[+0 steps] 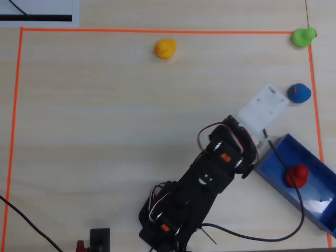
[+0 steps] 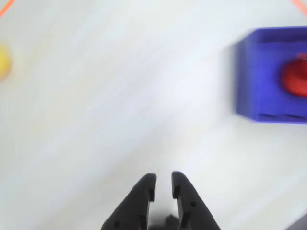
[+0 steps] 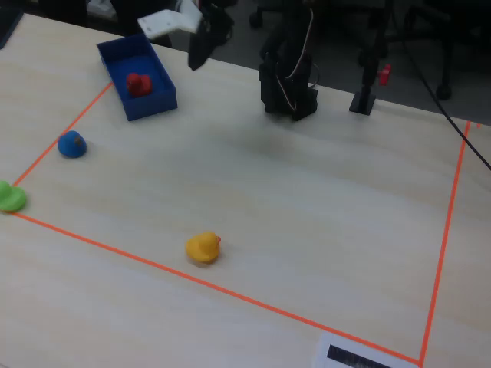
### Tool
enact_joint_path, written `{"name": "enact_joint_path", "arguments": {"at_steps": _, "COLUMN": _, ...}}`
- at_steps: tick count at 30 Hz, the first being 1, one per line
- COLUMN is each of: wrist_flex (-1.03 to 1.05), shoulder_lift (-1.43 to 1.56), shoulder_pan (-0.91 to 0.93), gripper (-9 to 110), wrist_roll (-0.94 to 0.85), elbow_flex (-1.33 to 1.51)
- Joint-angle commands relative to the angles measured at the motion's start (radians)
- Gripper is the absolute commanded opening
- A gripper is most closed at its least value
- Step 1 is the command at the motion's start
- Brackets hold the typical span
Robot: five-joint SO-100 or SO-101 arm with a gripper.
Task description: Grasp red duck and put it into box.
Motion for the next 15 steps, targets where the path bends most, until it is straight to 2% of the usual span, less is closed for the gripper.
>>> {"name": "enact_joint_path", "arguments": {"at_steps": 1, "wrist_flex": -0.037, "shoulder_lift": 0.383, "shoulder_pan": -0.270, "gripper": 0, "wrist_roll": -0.067, "elbow_flex": 0.402}}
{"name": "enact_joint_path", "arguments": {"at_steps": 4, "wrist_flex": -0.087, "shoulder_lift": 0.560, "shoulder_pan": -0.385, "gripper": 0, "wrist_roll": -0.175, "elbow_flex": 0.667}}
{"name": "enact_joint_path", "arguments": {"at_steps": 8, "wrist_flex": -0.221, "shoulder_lift": 0.704, "shoulder_pan": -0.494, "gripper": 0, "wrist_roll": -0.225, "elbow_flex": 0.959}}
{"name": "enact_joint_path", "arguments": {"at_steps": 15, "wrist_flex": -0.394, "shoulder_lift": 0.853, "shoulder_pan": -0.666, "gripper": 0, "wrist_roll": -0.238, "elbow_flex": 1.258}}
